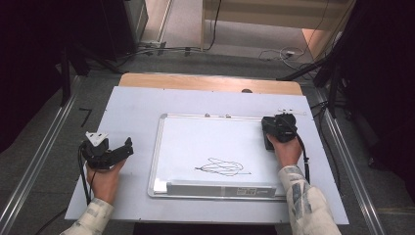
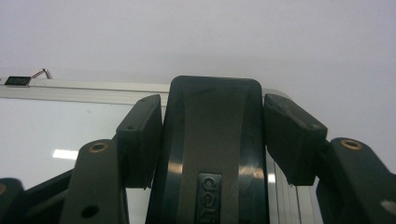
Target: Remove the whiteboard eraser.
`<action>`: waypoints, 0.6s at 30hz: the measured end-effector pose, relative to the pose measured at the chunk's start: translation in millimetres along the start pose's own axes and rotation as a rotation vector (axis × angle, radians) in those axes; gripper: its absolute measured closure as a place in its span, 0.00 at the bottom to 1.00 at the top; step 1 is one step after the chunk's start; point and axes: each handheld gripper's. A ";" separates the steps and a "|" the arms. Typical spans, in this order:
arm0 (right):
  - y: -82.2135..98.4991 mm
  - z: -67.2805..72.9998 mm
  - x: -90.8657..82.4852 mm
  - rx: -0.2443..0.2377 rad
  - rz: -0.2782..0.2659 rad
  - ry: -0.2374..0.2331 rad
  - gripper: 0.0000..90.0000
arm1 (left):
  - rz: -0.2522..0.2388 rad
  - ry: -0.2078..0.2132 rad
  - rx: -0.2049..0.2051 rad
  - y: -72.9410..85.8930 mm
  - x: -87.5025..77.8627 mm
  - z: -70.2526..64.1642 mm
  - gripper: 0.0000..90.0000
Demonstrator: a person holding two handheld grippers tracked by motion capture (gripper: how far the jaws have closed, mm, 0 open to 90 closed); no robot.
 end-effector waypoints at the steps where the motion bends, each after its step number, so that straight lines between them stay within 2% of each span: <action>1: -0.2 1.7 0.9 -0.004 -0.004 0.009 0.42 | 0.000 0.000 -0.001 0.1 0.2 -0.1 0.08; 8: 2.1 2.8 6.2 0.008 -0.009 0.013 0.41 | 0.002 -0.003 0.000 0.2 -0.2 0.1 0.08; 12: 3.7 6.3 8.3 0.004 -0.015 0.035 0.40 | 0.002 -0.002 -0.005 0.4 0.6 0.0 0.08; 18: 3.7 7.0 10.1 0.050 -0.005 0.037 0.40 | 0.002 -0.001 -0.005 0.5 0.5 -0.1 0.08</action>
Point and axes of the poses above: each handheld gripper's, and its own axes: x roughly forward along the jaws, y roughly out of its underside, z roughly to its left, and after that the axes turned 10 degrees about y, right-handed
